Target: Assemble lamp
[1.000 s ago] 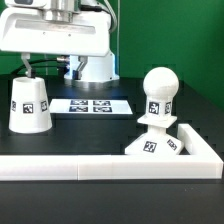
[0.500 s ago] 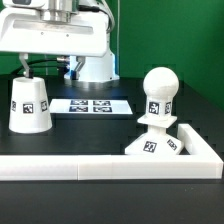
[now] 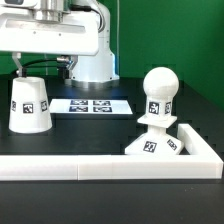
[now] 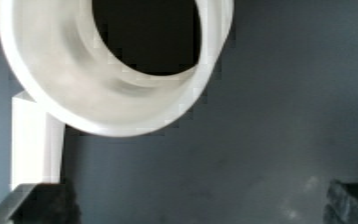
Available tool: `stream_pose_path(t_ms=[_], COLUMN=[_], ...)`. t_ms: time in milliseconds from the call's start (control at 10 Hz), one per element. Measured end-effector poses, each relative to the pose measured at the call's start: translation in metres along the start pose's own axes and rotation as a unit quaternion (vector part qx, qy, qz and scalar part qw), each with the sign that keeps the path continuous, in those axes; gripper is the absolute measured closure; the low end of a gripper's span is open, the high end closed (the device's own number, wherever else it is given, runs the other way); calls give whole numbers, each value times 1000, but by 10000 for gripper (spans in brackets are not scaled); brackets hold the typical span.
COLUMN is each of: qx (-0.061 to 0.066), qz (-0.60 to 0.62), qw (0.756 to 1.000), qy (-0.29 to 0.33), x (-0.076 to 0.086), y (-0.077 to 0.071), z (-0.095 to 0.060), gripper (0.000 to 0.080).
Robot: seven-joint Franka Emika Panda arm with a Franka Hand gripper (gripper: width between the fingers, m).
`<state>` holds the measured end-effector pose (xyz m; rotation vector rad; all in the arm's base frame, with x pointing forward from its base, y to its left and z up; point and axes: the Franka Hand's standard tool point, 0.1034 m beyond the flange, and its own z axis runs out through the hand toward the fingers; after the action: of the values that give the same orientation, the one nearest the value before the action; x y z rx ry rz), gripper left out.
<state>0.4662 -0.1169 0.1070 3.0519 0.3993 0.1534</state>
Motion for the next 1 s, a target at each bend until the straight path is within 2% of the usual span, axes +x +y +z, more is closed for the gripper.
stream_pose_path(t_ms=[200, 400, 600, 1000], qx=[2, 5, 5, 4], qz=[1, 6, 6, 0], qw=[1000, 1000, 1000, 1000], qy=[-3, -6, -6, -16], x=[-6, -20, -31, -37], y=[-2, -7, -12, -13], z=[1, 0, 5, 21], gripper=[101, 101, 101, 101])
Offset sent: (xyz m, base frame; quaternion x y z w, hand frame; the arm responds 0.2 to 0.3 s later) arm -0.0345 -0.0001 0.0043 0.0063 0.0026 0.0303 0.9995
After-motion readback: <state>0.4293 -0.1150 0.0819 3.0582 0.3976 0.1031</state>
